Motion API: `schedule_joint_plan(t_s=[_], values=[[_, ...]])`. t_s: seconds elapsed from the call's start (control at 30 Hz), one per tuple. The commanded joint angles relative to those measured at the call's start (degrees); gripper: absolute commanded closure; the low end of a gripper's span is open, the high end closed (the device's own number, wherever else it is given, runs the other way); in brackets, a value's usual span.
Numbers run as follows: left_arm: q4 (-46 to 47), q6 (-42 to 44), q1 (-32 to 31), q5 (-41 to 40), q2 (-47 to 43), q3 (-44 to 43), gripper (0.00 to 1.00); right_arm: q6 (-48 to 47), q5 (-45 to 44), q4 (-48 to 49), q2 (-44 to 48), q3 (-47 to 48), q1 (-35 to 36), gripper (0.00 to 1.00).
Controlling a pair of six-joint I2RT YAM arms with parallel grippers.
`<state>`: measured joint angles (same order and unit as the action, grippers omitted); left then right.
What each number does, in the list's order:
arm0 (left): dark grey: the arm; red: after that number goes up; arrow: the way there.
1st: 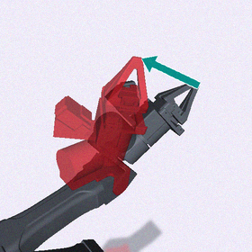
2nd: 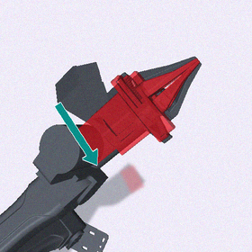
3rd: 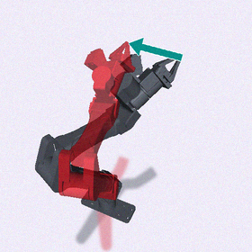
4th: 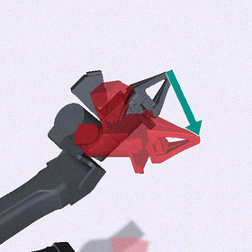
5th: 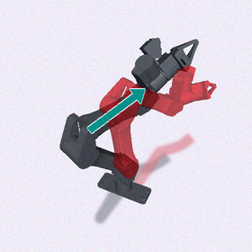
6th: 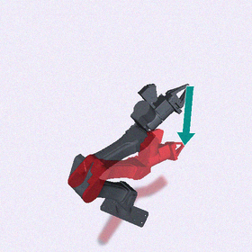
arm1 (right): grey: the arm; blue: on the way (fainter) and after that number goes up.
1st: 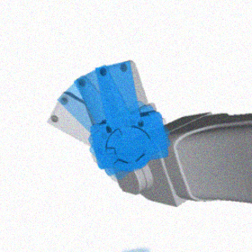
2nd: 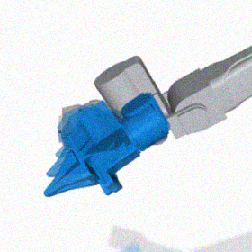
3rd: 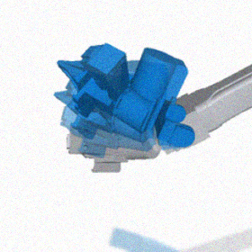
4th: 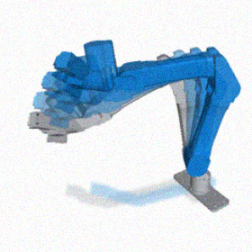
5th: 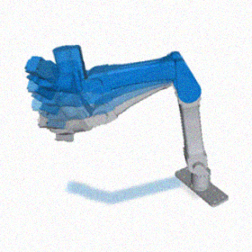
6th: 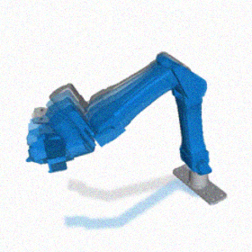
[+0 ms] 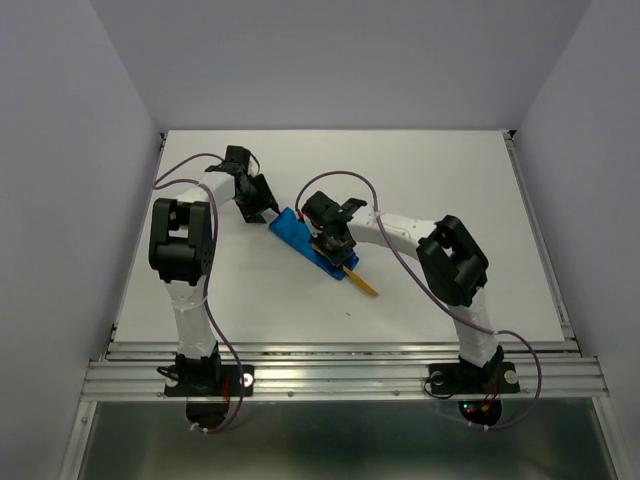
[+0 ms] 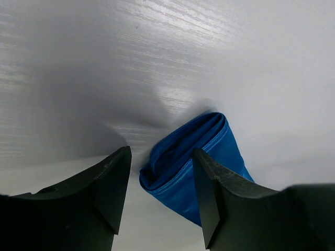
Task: Fold the napkin into a case and place the utensils inside
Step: Insert the knife into the folded napkin.
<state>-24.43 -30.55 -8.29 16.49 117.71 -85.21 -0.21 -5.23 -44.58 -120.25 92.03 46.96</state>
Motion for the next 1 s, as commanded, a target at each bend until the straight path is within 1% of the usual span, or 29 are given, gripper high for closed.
schedule_joint_plan(t_s=[0.0,0.1,0.13,0.43,0.77,0.97], values=[[-0.54,0.49,-0.32,0.12,-1.34,-1.54,0.39,0.03,-1.18,-2.44,2.38,-0.1,0.5,0.95],[-0.45,0.49,-0.41,0.21,-1.08,-1.54,0.39,0.21,-1.36,-2.44,3.08,0.43,0.5,0.95],[-0.45,0.49,-0.41,0.21,-0.99,-1.54,0.39,1.69,-1.71,-2.53,3.17,0.78,0.5,0.95],[-0.27,0.57,-0.41,0.3,-0.9,-1.36,0.39,1.7,-2.68,-3.5,3.97,2.37,0.5,0.95],[-0.36,0.66,-0.49,0.38,-0.9,-1.36,0.39,1.88,-2.85,-4.64,5.02,2.1,0.5,0.95],[-0.18,0.49,-0.58,0.56,-1.08,-1.36,0.39,1.79,-3.55,-5.52,4.06,2.01,1.03,0.95]])
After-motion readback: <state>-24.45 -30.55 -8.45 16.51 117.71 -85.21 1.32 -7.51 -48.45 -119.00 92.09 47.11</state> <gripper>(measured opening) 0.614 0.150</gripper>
